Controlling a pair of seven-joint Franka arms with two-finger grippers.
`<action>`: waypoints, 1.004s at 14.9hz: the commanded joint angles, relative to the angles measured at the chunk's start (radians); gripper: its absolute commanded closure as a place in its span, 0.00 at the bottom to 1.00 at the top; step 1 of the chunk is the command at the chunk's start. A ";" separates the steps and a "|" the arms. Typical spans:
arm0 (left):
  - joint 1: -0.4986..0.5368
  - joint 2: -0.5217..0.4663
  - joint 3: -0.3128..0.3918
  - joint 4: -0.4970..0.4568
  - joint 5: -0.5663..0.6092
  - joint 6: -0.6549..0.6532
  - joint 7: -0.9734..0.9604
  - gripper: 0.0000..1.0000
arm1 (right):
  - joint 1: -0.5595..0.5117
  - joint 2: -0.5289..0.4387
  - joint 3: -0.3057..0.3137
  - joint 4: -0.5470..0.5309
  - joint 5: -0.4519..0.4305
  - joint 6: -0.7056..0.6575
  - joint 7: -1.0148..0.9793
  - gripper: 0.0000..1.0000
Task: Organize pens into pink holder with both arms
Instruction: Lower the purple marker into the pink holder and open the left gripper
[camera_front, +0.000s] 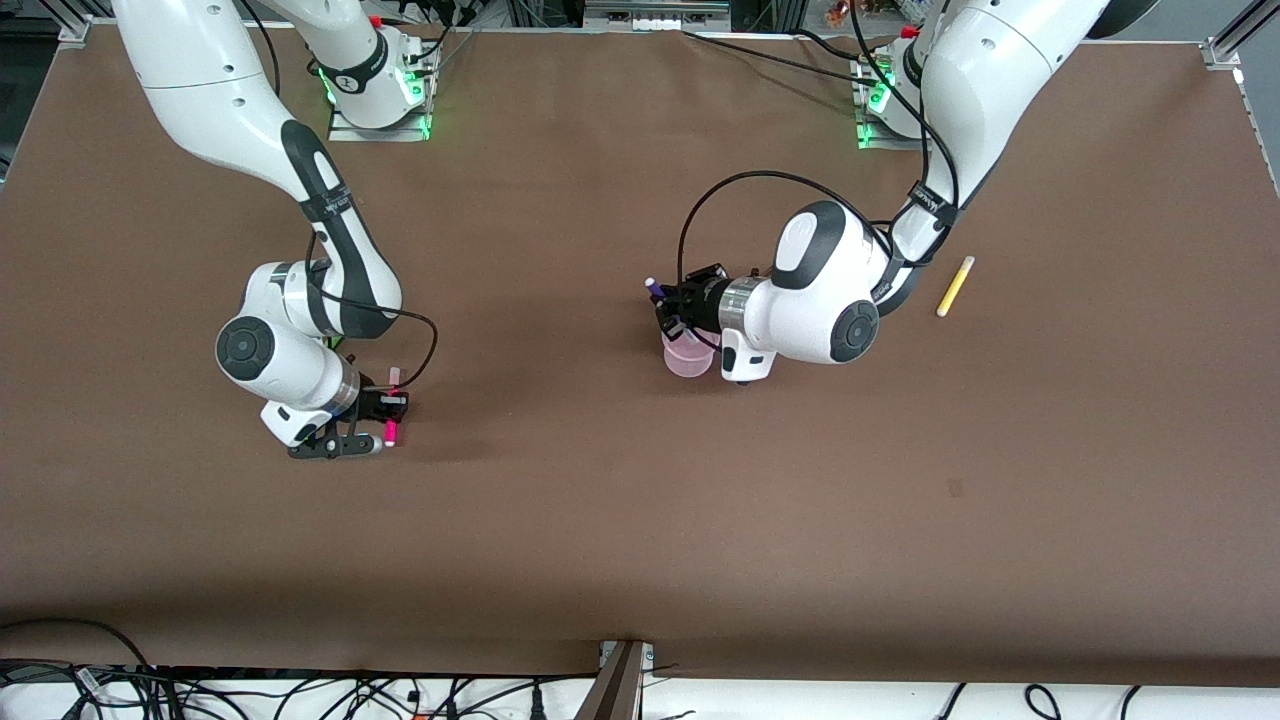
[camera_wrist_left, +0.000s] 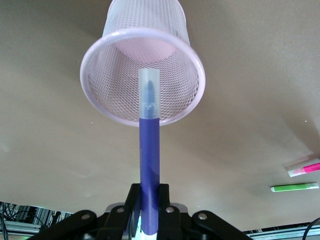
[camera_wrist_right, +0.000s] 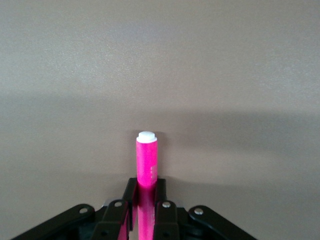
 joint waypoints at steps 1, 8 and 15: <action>0.002 0.020 -0.002 0.024 0.015 -0.013 0.013 0.73 | 0.004 -0.025 -0.002 -0.009 0.015 0.001 -0.005 1.00; 0.021 -0.014 0.006 0.034 0.062 -0.055 0.002 0.00 | 0.002 -0.220 -0.005 -0.006 -0.001 -0.106 -0.034 1.00; 0.146 -0.203 0.015 0.159 0.431 -0.408 0.086 0.00 | 0.015 -0.404 0.065 0.036 -0.002 -0.345 -0.055 1.00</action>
